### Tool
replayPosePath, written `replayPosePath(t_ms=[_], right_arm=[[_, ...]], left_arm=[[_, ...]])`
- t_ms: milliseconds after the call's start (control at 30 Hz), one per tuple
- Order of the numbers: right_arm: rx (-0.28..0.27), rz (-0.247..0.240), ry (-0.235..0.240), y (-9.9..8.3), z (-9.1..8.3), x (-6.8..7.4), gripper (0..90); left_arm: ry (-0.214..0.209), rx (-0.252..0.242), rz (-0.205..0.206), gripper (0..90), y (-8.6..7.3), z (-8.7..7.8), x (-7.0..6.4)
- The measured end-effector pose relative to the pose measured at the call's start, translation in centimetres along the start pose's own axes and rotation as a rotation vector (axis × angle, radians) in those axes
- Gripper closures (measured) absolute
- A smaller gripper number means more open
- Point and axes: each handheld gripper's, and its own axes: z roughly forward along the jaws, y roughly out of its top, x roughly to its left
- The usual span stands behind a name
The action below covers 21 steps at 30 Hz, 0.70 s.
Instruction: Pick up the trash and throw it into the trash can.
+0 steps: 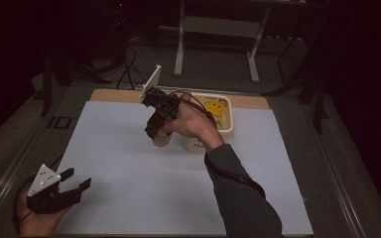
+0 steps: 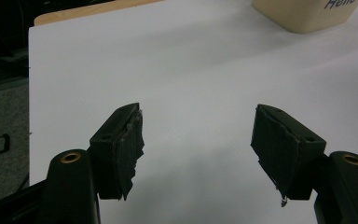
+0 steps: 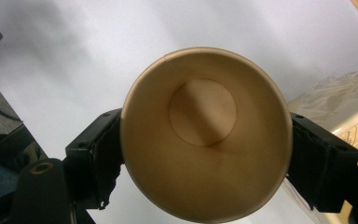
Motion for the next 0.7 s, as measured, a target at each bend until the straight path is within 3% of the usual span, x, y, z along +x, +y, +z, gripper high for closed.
replayPosePath(t_ms=[700], right_arm=[[-0.015, 0.030, -0.014, -0.2, -1.3, -1.2, 19.2]], left_arm=[[0.000, 0.001, -0.002, 33.6, 0.0, 0.0, 0.0]])
